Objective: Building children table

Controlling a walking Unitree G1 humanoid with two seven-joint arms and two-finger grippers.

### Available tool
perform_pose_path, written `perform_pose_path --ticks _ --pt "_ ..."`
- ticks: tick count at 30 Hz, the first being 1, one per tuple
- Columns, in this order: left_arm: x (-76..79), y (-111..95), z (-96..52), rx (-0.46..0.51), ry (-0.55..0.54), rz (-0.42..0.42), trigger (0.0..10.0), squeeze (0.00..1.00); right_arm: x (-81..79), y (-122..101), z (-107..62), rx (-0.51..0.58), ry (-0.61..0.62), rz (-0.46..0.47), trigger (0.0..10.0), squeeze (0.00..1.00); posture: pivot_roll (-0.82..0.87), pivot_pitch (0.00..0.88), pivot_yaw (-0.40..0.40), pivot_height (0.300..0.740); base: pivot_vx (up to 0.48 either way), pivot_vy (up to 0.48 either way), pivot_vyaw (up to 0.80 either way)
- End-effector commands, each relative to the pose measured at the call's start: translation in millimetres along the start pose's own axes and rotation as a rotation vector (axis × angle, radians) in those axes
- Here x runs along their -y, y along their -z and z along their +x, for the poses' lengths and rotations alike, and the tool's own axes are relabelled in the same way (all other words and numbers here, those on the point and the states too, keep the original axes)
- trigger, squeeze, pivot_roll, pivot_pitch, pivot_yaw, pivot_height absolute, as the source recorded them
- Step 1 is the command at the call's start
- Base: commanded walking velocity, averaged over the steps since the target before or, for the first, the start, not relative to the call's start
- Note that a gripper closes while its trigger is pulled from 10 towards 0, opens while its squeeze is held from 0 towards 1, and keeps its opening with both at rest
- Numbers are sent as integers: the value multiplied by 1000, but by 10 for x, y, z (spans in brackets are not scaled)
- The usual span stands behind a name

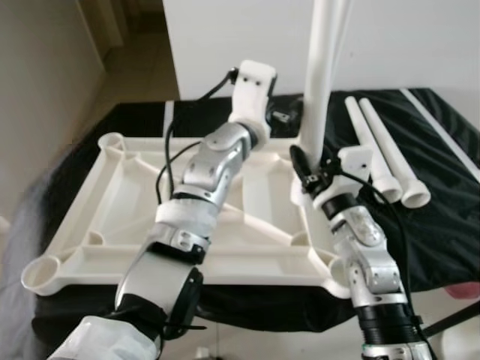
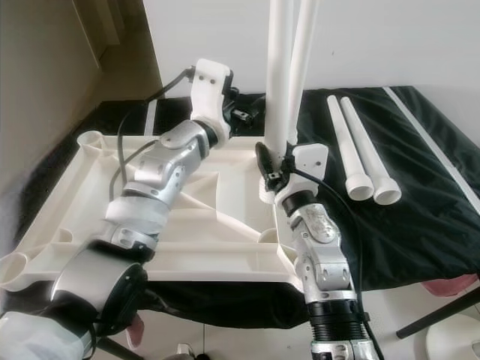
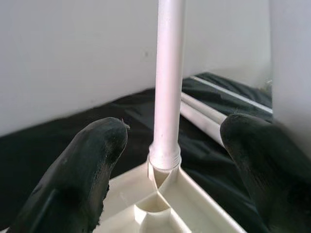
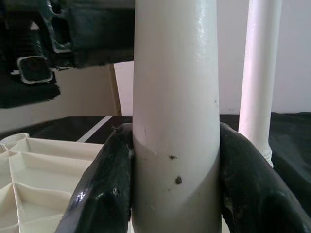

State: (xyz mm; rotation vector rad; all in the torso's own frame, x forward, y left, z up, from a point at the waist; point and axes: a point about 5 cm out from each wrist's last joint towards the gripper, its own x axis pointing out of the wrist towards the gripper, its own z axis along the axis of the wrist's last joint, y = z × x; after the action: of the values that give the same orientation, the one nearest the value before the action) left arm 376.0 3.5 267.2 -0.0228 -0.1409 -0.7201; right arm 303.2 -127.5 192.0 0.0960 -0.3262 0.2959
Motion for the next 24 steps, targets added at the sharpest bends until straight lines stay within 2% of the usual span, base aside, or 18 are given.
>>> perform_pose_path --ticks 1,5,9,11,15,20,24 --pt "235 -56 61 -1 254 24 10000 0 -108 -11 13 17 -75 5 10000 0 -15 0 5 740 0 0 0" --pt "284 -89 85 4 307 9 10000 0 -105 30 3 2 -78 -3 10000 0 -16 0 5 740 0 0 0" --pt "352 -167 65 38 395 -44 10000 0 -122 65 -8 -11 -84 1 10000 0 -15 0 0 740 0 0 0" --pt "405 -252 43 75 471 -110 10000 0 -156 83 5 -18 -101 7 10000 0 -14 0 -2 740 0 0 0" --pt "442 -299 23 95 523 -143 10000 0 -171 88 17 -19 -108 9 10000 0 -15 0 -3 740 0 0 0" --pt "525 -364 -44 125 632 -233 10000 0 -167 104 26 -20 -103 17 10000 0 -13 0 0 740 0 0 0" --pt "584 -390 -79 137 671 -254 10000 0 -181 124 25 -25 -103 20 10000 0 -10 0 -2 740 0 0 0"
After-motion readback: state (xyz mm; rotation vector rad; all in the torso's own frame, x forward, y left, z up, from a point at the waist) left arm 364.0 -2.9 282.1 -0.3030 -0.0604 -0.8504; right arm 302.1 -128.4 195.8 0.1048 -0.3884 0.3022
